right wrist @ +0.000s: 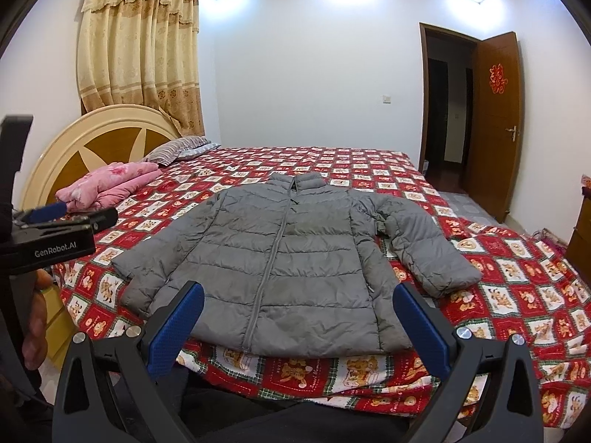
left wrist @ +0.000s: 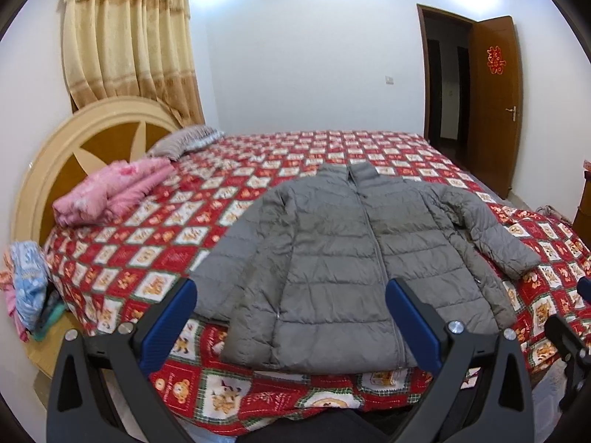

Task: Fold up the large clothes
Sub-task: 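Move the open right tool to the cuff of a jacket sleeve, then close the right tool on the sleeve cuff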

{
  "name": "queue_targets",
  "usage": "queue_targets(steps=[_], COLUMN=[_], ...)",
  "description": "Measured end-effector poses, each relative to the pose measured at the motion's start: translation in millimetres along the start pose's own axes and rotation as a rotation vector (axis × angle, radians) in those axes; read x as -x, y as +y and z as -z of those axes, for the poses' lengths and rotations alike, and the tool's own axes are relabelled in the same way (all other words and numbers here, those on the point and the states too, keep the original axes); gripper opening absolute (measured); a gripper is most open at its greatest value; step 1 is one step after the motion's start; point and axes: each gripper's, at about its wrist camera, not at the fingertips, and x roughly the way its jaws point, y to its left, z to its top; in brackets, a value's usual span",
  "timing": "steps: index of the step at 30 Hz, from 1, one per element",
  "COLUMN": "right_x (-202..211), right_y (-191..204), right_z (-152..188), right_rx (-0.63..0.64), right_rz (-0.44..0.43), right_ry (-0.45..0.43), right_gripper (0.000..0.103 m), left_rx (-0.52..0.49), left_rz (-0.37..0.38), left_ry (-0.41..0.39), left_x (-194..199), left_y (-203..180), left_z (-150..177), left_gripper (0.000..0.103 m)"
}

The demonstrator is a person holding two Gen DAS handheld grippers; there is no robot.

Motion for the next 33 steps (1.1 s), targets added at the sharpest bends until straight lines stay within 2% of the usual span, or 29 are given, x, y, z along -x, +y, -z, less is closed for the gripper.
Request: queue_targets(steps=[2, 4, 9, 12, 16, 26, 29, 30, 32, 33], right_x=[-10, -24, -71, -97, -135, -207, -220, -226, -234, -239], right_y=[-12, -28, -79, -114, -161, -264, -275, -278, -279, -279], right_z=[0, 0, 7, 15, 24, 34, 34, 32, 28, 26], right_rx=[-0.029, -0.068, -0.174, -0.255, -0.342, -0.556, -0.559, -0.552, -0.541, -0.528], right_rz=[-0.006, 0.013, 0.104, 0.15, 0.217, 0.365, 0.396, 0.385, 0.383, 0.376], right_ry=[0.011, 0.019, 0.063, 0.115, 0.18, 0.259, 0.266, 0.265, 0.261, 0.267], right_gripper=[0.102, 0.102, 0.102, 0.102, 0.102, 0.101, 0.097, 0.092, 0.089, 0.079], left_rx=[-0.02, -0.054, -0.1, -0.076, -0.048, 0.005, -0.003, -0.011, -0.019, -0.023], left_rz=[-0.034, -0.074, -0.149, -0.144, -0.146, -0.164, -0.166, -0.166, -0.161, -0.157], left_ry=[-0.011, 0.012, 0.024, 0.025, 0.07, 0.168, 0.195, 0.21, 0.227, 0.238], left_x=[-11, -26, -78, -112, -166, -271, -293, -299, -309, -313], left_y=[0, 0, 0, 0, -6, -24, -29, -31, -32, -32], left_z=[1, 0, -9, -15, -24, -47, -49, -49, -49, -49], left_gripper=[0.103, 0.103, 0.103, 0.103, 0.103, 0.103, 0.103, 0.103, 0.103, 0.103])
